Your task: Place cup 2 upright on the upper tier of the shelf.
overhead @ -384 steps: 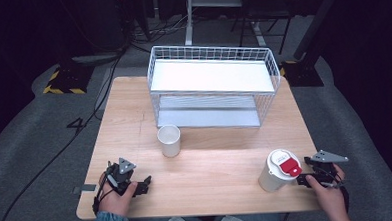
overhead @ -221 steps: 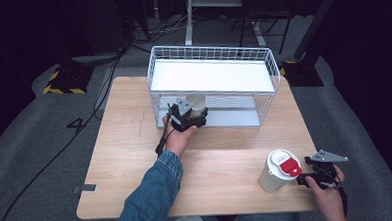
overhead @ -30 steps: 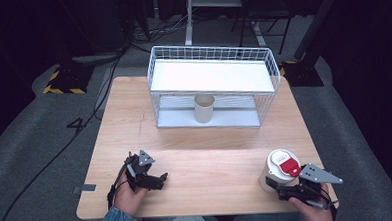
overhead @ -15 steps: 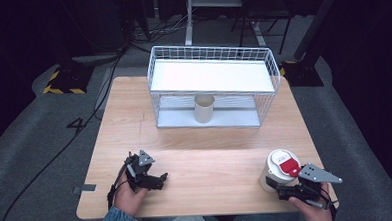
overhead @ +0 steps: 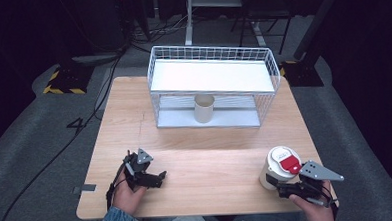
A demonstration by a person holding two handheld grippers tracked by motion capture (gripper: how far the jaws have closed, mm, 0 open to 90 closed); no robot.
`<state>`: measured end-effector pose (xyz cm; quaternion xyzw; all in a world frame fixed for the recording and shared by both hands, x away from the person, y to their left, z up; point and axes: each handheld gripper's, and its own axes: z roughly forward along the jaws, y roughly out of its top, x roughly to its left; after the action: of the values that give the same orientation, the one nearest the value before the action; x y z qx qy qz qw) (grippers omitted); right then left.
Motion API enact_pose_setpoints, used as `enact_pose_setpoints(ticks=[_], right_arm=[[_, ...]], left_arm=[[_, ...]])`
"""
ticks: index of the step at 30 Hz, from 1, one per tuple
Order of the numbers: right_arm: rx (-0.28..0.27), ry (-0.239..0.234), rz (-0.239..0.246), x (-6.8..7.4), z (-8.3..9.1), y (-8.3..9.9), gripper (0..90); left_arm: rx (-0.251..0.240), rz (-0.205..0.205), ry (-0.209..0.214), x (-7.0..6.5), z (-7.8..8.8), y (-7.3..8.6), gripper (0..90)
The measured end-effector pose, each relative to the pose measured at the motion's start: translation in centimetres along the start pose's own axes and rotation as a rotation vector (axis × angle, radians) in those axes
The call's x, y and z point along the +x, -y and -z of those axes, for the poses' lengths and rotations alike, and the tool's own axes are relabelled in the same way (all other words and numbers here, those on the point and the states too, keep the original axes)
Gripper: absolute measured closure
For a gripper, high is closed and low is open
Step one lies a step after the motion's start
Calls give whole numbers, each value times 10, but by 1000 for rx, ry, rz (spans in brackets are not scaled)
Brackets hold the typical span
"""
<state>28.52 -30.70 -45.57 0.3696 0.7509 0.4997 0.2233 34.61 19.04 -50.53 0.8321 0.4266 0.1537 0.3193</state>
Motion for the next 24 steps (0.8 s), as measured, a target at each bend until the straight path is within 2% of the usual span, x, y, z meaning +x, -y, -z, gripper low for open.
enact_pose_setpoints(ticks=[6, 12, 14, 24], right_arm=[[-8, -5, 8, 3, 2, -16, 114], [15, 5, 19, 7, 3, -37, 114], [9, 3, 22, 8, 3, -44, 114], [-12, -6, 29, 6, 2, -83, 114]], left_arm=[[-1, 0, 0, 0, 0, 0, 1], [-3, -2, -2, 1, 0, 0, 3], [-7, 8, 3, 0, 0, 1, 5], [-2, 1, 3, 1, 1, 1, 5]])
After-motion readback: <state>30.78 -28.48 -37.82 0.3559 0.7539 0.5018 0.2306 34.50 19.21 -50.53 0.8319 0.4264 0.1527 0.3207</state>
